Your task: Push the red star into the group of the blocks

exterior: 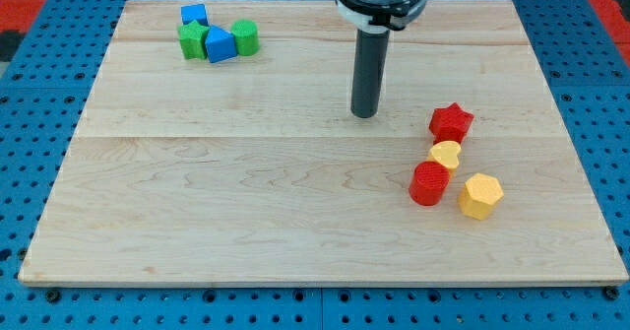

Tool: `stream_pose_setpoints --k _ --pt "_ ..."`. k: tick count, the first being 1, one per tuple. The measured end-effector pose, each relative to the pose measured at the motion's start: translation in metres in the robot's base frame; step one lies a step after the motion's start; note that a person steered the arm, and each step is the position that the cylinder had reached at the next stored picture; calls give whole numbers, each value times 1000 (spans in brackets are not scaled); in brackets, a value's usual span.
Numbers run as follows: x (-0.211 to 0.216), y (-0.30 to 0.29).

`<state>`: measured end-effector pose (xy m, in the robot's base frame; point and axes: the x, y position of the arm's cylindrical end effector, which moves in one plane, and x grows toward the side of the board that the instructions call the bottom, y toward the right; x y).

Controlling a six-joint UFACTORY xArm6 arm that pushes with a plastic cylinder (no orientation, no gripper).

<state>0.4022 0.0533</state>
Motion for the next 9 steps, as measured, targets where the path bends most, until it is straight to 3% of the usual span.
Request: stream_pose_setpoints --k 4,5,6,7,8,9 --pt "-1 139" --pt "42 140" --pt "46 123" --pt "22 142" --pt "20 94" --pt "50 92"
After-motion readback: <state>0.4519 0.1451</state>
